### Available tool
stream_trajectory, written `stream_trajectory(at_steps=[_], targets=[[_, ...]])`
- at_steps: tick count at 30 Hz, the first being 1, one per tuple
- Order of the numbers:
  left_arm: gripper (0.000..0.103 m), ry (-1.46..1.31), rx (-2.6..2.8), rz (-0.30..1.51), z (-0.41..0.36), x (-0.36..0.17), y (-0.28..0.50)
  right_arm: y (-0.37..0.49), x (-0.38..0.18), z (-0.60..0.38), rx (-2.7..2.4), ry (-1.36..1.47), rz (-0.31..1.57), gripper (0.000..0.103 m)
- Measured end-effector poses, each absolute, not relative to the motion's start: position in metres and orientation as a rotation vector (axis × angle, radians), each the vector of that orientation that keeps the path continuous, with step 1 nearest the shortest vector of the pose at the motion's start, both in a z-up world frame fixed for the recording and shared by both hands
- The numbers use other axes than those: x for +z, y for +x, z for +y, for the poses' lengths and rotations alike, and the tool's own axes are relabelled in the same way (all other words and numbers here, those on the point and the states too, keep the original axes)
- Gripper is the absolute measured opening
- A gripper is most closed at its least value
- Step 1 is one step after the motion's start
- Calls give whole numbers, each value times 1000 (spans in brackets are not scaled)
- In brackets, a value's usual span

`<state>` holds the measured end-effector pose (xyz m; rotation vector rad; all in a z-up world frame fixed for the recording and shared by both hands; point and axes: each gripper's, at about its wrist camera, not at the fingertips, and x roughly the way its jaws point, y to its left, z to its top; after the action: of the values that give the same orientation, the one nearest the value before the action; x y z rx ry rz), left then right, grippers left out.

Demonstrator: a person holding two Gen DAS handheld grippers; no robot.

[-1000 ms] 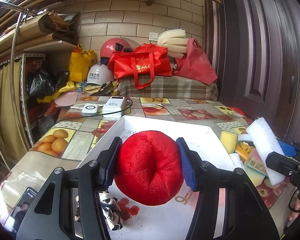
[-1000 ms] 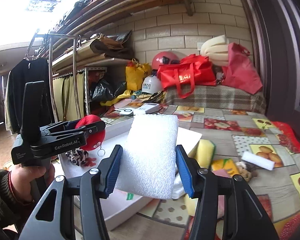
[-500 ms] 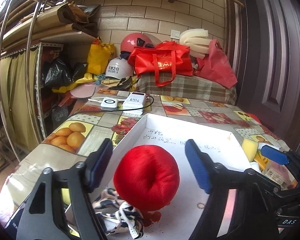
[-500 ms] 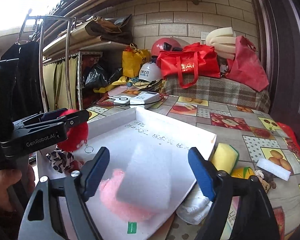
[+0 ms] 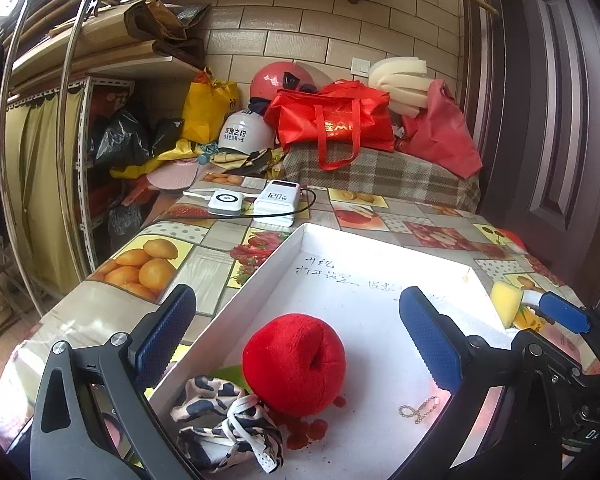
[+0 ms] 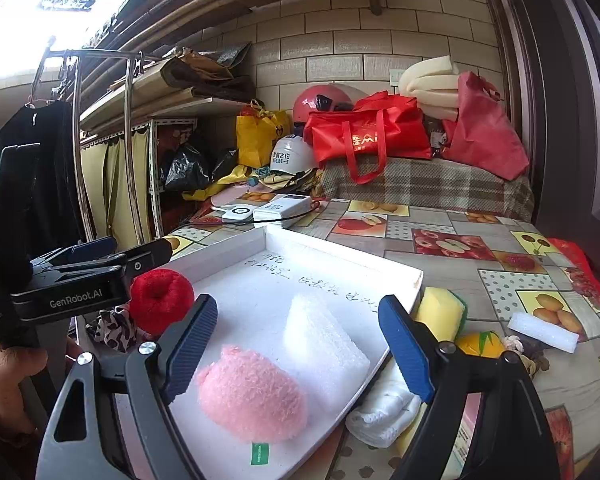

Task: Organize soft objects
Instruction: 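Open the left gripper over the box while the right gripper releases the foam sheet inside, then move both grippers back toward the remaining pile of soft items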

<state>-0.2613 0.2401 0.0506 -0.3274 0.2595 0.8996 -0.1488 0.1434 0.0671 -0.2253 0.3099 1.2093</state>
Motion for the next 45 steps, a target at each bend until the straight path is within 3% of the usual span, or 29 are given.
stream_trajectory(at_steps=[11, 26, 32, 37, 45], targets=[[103, -530, 873, 187, 281, 42, -282, -153, 68, 145, 1210, -231, 301, 83], [103, -258, 670, 144, 175, 65, -251, -118, 74, 84, 1136, -126, 328, 83], [103, -114, 439, 239, 121, 68, -206, -66, 80, 32, 961, -98, 322, 88], [102, -33, 291, 387, 92, 60, -165, -33, 70, 15, 987, -98, 496, 88], [102, -193, -32, 523, 82, 48, -131, -60, 58, 58, 1132, -259, 519, 85]])
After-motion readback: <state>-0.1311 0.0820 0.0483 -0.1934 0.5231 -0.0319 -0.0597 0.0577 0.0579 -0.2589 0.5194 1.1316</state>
